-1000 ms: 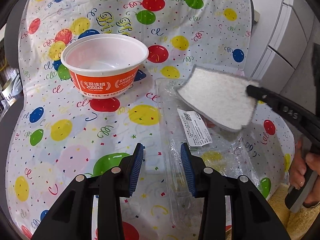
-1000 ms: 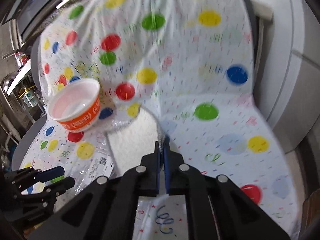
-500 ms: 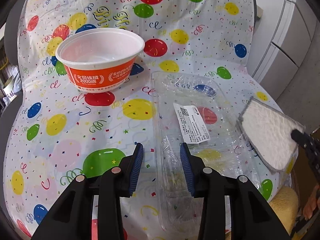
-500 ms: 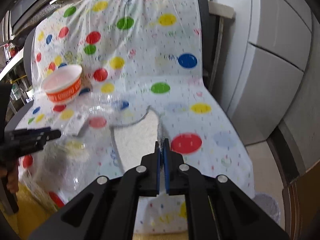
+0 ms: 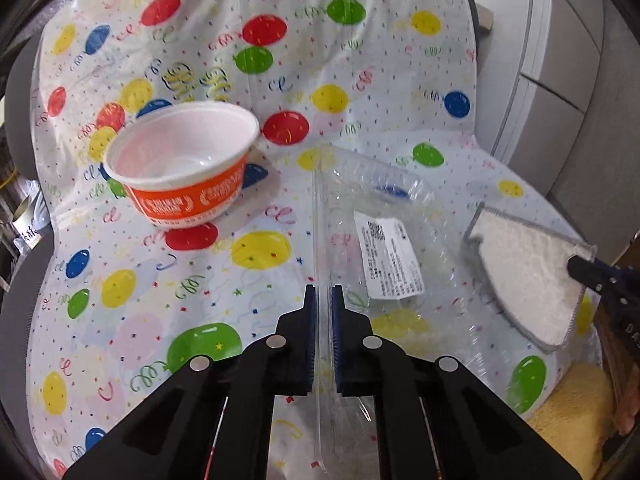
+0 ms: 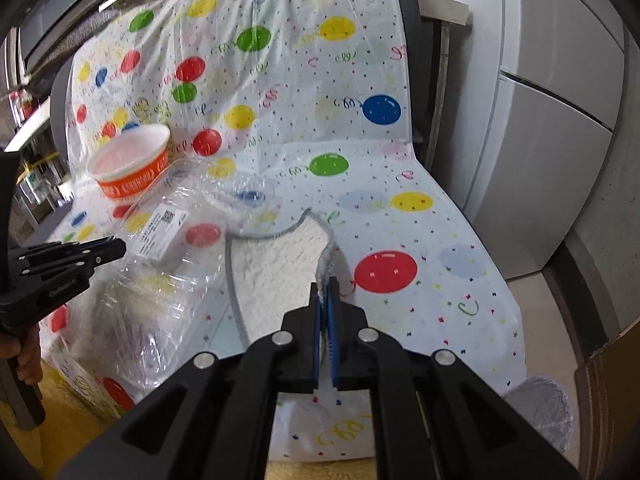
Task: Collect trash
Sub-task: 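Grasp the clear plastic packaging with the left gripper while the right gripper grasps the foil tray, then carry the clear packaging and foil tray to the trash bin and open both grippers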
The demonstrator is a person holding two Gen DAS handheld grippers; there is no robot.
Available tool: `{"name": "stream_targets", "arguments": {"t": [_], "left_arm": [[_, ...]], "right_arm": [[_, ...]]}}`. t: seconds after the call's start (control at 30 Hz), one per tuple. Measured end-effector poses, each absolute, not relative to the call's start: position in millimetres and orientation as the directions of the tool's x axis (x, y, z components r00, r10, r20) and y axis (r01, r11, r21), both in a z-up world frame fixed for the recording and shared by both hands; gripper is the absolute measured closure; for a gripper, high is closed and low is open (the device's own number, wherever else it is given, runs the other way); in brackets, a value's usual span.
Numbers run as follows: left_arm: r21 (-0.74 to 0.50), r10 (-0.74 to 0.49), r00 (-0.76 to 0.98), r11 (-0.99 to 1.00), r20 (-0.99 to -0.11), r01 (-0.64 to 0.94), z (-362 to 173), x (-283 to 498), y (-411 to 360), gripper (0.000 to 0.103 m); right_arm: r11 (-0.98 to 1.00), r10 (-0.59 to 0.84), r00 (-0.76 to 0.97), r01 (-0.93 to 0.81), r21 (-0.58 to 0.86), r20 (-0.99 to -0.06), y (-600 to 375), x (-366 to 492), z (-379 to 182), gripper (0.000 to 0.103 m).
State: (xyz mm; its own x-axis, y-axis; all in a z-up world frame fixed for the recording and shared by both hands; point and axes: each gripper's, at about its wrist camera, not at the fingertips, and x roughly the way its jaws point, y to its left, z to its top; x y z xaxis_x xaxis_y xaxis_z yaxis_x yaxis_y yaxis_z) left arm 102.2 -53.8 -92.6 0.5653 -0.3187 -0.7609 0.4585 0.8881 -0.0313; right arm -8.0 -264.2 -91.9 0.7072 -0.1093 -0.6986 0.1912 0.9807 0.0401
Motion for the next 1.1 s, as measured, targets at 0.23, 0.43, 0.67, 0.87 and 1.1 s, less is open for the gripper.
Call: {"name": "stream_targets", "arguments": {"t": [0.23,0.43,0.67,0.87,1.1], "left_arm": [[-0.076,-0.377,0.626,0.889,-0.683,0.452,-48.5,76.9,-45.3,0.096],[-0.107,-0.434,0.64,0.869,-0.635,0.483,-25.1,52.2,-56.4,0.096],[-0.177,-0.544,0.574,0.802,-0.612,0.571,-26.2,22.6,-98.2,0.096],[-0.195,-0.643,0.474,0.693,-0.601,0.694,-35.1,-14.3,-162.2,0.096],[-0.225,-0.722,0.327,0.554,-0.61,0.802,-49.5,-53.8,-242.2,0.096]], "right_arm": [[0.973,-0.123,0.796,0.215,0.087,-0.592,-270.0,-25.9,-48.4,0.099],[0.958,-0.175,0.824,0.269,0.1,-0.538,-288.4,-57.2,-22.7,0.099],[0.919,-0.28,0.808,0.381,0.098,-0.519,-320.8,-114.3,-14.2,0.099],[0.848,-0.403,0.751,0.522,0.096,-0.522,-359.1,-179.3,-17.5,0.099],[0.723,-0.531,0.64,0.684,0.098,-0.555,-408.9,-253.7,-33.8,0.099]]}}
